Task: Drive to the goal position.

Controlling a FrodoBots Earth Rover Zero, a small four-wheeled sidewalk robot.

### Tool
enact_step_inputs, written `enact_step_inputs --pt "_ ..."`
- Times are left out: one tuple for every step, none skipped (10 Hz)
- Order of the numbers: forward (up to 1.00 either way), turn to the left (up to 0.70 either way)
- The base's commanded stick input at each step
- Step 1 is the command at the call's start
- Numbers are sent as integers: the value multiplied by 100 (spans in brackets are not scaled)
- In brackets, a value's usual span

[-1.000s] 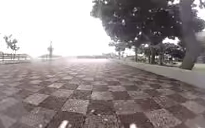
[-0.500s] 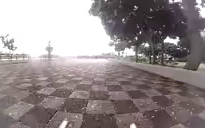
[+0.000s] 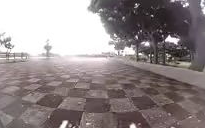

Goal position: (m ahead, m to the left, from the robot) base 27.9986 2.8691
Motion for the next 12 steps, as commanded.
enact_step_inputs --pt "70 2" --pt "70 2" --pt "70 2" --pt "70 2" --pt "70 3" --pt "70 2" --pt "70 2" --pt "70 2" --pt "70 2" --pt "70 4" --pt "70 13" --pt "70 35"
